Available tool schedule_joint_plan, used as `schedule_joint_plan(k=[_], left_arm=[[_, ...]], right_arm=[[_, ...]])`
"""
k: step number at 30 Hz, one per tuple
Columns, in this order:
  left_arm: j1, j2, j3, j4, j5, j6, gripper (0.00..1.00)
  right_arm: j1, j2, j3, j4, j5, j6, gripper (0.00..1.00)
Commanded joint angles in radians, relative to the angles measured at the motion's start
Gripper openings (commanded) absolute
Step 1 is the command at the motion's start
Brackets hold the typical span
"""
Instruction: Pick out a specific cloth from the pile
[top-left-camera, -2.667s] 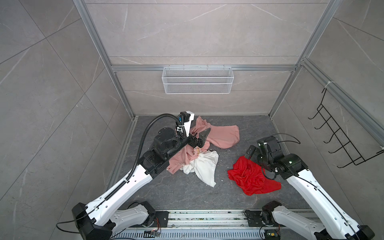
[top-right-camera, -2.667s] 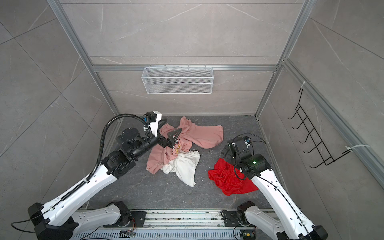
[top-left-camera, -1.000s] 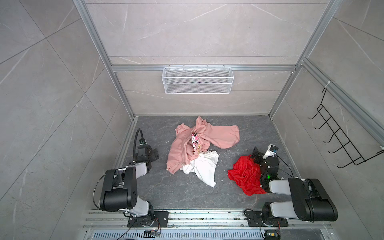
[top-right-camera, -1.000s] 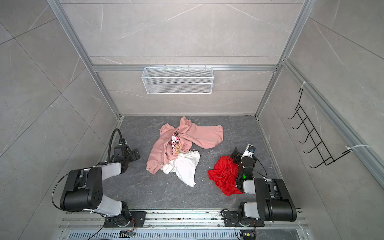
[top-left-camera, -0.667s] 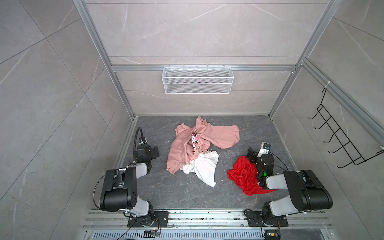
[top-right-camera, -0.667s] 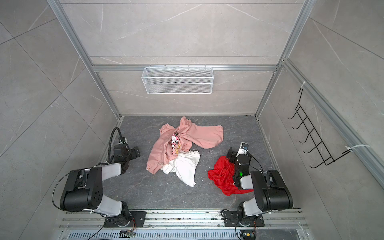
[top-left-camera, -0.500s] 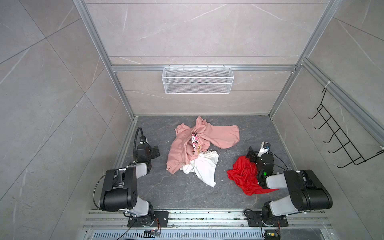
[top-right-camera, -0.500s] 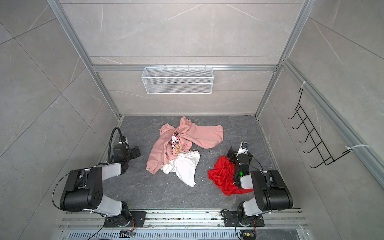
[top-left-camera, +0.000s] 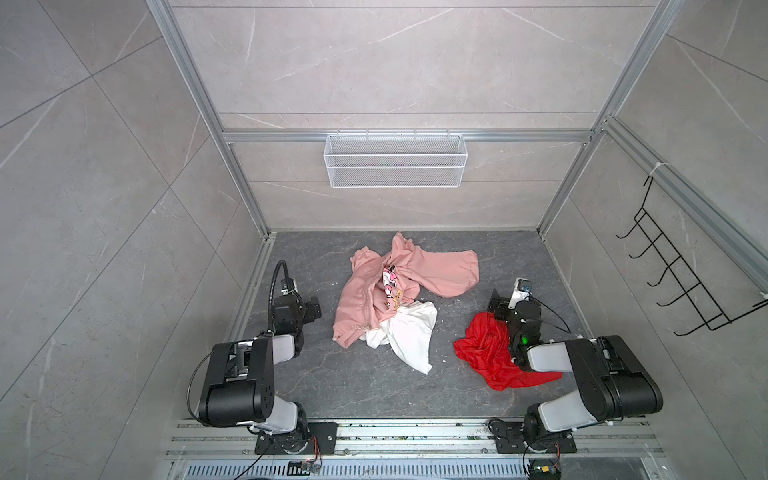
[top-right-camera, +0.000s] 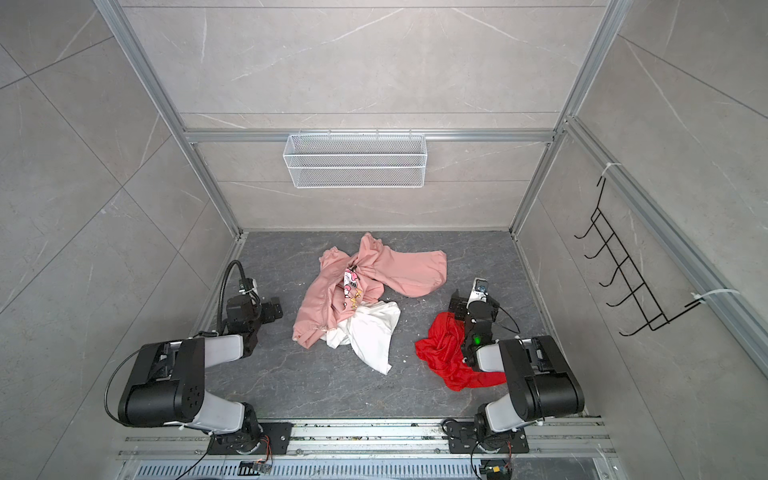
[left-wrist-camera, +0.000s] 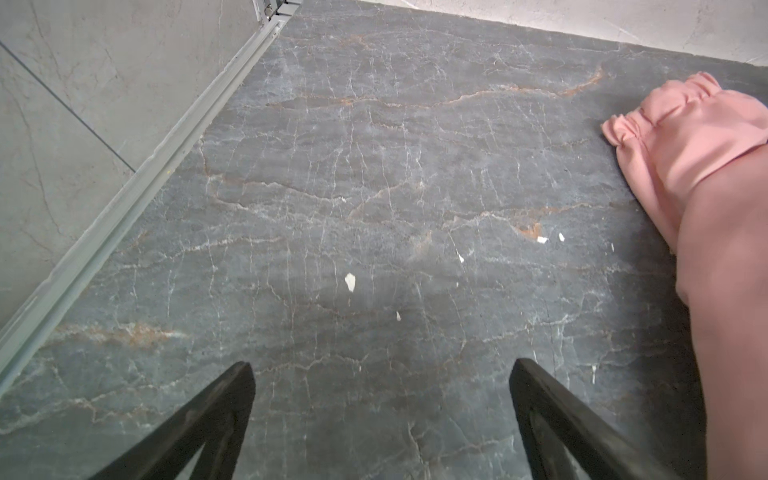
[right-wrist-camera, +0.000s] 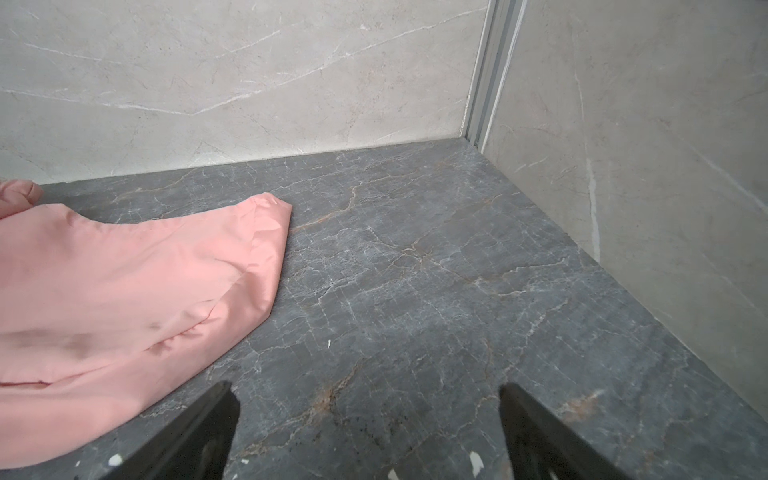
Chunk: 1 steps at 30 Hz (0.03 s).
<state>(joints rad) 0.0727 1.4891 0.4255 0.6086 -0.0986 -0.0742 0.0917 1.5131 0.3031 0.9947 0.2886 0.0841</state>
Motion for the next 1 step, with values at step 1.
schedule_joint_plan(k=[1], left_arm=[[0.003, -0.023, 0.003, 0.091, 0.014, 0.024, 0.98]], right_arm=[[0.01, 0.01, 0.013, -0.007, 0.021, -0.019, 1.0]])
